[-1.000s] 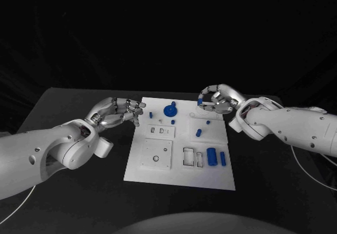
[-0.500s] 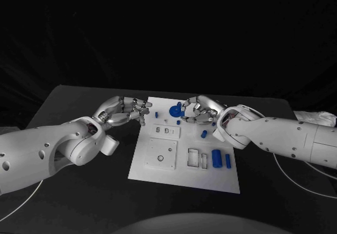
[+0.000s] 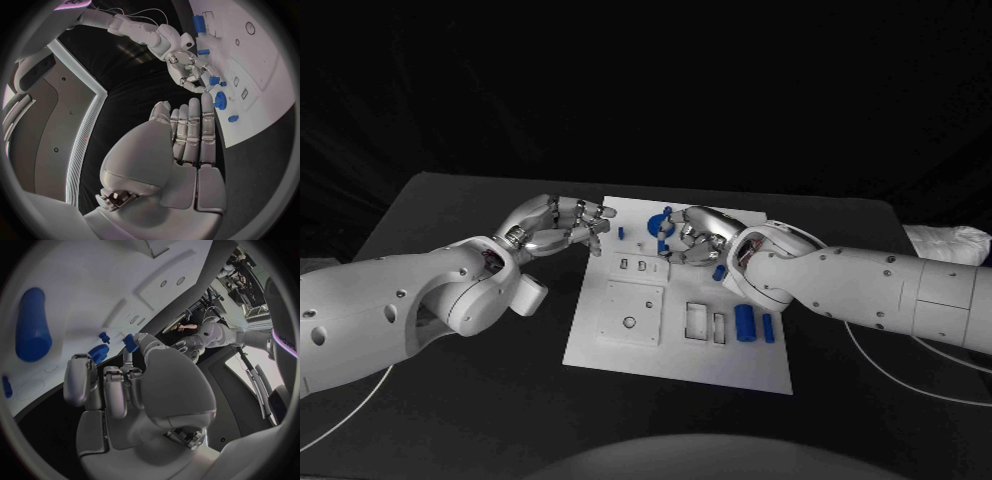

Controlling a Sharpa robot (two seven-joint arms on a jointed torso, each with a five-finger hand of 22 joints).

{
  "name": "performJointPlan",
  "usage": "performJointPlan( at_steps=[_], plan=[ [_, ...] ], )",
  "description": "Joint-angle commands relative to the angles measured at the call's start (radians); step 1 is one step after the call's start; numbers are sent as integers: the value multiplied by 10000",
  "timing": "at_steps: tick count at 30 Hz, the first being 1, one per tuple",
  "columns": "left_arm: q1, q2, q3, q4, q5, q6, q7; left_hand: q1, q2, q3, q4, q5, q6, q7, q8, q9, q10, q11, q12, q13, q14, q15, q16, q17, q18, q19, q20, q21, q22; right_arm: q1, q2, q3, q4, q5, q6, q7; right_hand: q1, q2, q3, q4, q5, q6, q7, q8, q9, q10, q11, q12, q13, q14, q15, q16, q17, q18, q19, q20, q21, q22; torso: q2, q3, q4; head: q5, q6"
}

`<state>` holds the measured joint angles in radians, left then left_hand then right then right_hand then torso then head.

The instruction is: Assemble the parts on the task board

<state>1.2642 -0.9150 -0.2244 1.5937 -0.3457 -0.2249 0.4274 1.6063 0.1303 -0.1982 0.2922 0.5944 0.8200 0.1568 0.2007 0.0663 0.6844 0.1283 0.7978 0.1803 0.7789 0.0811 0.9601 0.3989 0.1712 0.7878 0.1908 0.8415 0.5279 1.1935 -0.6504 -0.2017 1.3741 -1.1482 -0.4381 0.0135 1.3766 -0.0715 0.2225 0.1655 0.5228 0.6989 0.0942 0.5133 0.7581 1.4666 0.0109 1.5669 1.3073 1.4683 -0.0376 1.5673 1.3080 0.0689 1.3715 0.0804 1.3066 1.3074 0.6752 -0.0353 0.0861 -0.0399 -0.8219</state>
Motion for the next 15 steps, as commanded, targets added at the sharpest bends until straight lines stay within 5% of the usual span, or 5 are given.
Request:
performJointPlan(
  at_steps=[1,15],
  plan=[
    [2,24,8,10,-17,184,39,117,-9,65,3,26,-47,17,-57,-9,-27,27,-62,-14,-34,26,-64,-11,86,-48,-3,-44,6,-70,64,1,-36,-545,343,-371,-116,12,30,-23,-7,44,21,-46,-18,1041,57,39,2634,1025,82,35,2628,-10,-73,6,-69,1726,-1,-1,2,9,-18],
    [2,41,8,9,-17,193,39,117,-9,65,3,26,-47,17,-57,-9,-27,27,-62,-14,-34,26,-64,-11,86,-48,-3,-44,6,-246,249,0,-161,-742,418,-458,-128,2,43,-43,-26,52,32,-73,-52,1041,71,39,2634,1025,97,35,2628,4,-113,18,-127,1706,-4,-6,12,-6,-67]
  ],
)
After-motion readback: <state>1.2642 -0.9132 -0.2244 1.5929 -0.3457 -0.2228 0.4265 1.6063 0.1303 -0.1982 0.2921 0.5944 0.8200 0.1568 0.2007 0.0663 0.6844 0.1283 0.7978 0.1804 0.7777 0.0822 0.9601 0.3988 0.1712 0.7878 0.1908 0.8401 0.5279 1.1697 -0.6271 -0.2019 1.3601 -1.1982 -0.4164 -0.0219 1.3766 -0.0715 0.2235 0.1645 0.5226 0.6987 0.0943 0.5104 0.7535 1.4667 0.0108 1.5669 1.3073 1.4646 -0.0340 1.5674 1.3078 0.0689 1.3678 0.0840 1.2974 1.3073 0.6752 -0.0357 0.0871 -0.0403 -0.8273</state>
